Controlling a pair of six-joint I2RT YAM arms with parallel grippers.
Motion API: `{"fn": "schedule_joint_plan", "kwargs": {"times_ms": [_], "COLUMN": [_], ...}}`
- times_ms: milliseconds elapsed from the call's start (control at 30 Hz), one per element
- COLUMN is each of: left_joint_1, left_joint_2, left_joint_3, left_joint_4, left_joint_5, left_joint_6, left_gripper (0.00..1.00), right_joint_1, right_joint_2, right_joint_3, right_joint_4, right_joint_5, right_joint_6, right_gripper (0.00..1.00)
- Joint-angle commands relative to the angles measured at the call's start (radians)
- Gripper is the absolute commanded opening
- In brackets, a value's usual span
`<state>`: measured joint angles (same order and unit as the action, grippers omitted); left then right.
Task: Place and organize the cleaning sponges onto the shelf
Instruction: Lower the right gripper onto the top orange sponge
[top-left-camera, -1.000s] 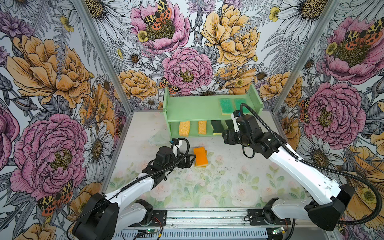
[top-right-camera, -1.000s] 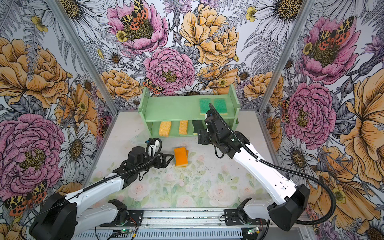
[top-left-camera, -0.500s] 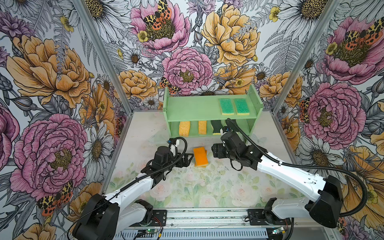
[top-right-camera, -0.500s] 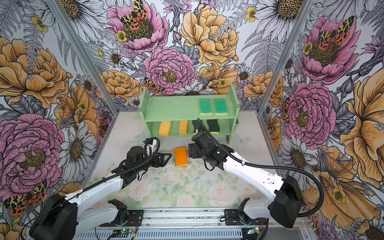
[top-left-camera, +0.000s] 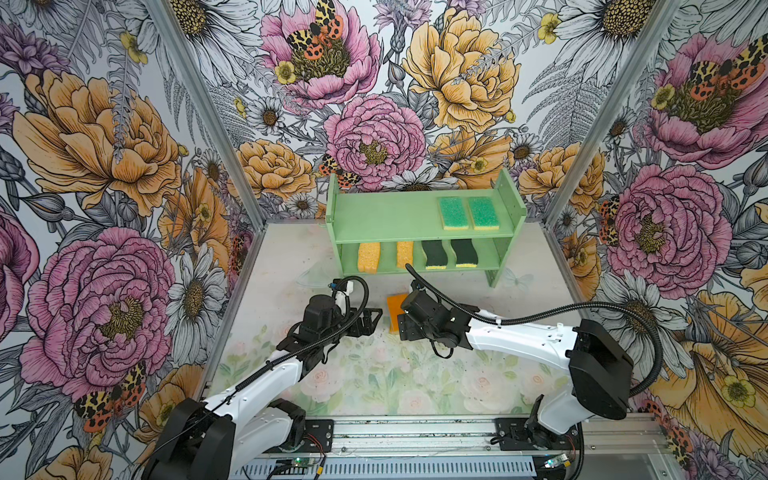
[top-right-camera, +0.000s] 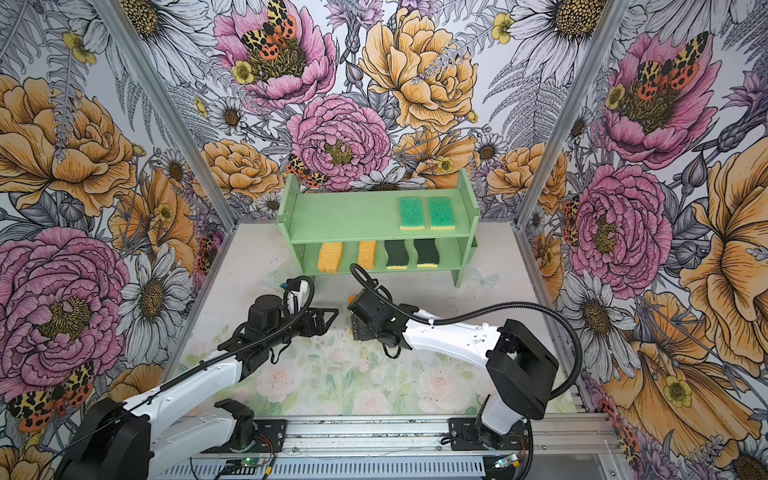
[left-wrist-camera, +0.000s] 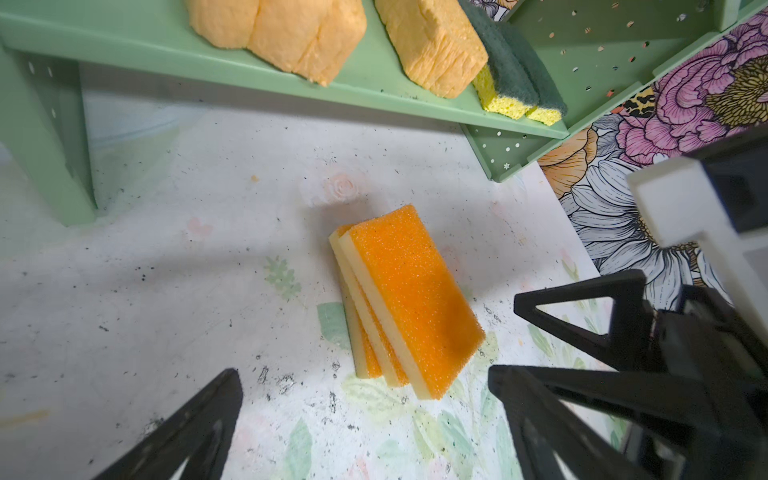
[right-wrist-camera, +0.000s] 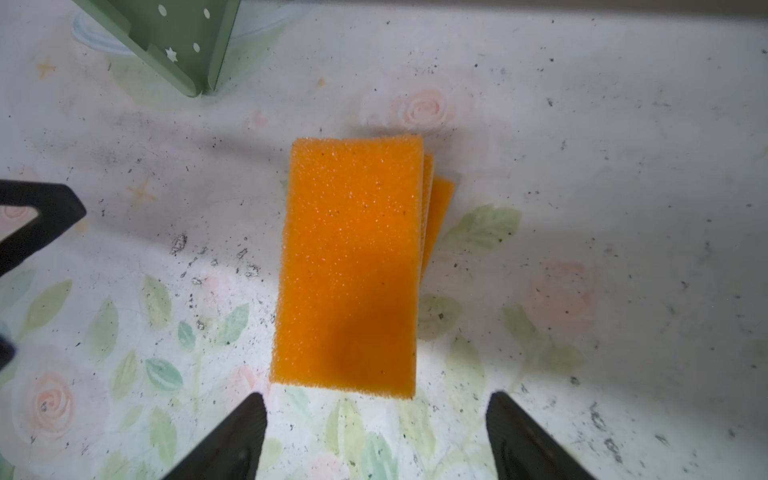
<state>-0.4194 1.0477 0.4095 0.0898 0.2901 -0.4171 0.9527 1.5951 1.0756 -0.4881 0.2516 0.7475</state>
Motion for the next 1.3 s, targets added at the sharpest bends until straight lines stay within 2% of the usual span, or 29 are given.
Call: {"fn": "schedule_joint_plan", "kwargs": {"times_ms": [0, 200, 633, 1267], "left_joint_1": [0.016, 0.028, 0.048, 0.064], "left_joint_2": [-0.029, -0.040, -0.052, -0.049], "left_joint_3": [-0.018, -0.030, -0.060, -0.074], "left_joint_4": [-0.005, -0.006, 0.012, 0.032], "left_joint_5": [0.023, 0.030, 0.036, 0.044], "left_joint_6": [0.003, 0.006, 0.003, 0.004], "left_gripper": [0.99, 0.99, 0.99, 0.99], "right_joint_1": [0.010, 0.015, 0.019, 0.019], "right_joint_2": [0.015, 0.045, 0.131, 0.210], "right_joint_3": [0.047, 0.065, 0.130, 0.173], "right_joint_4": [0.025, 0.023, 0.023, 0.023], "right_joint_5": [0.042, 0.049, 0.043, 0.049], "right_joint_6": [0.018, 0.024, 0.026, 0.028], "right_gripper": [0.89, 0.95, 0.97, 0.95]}}
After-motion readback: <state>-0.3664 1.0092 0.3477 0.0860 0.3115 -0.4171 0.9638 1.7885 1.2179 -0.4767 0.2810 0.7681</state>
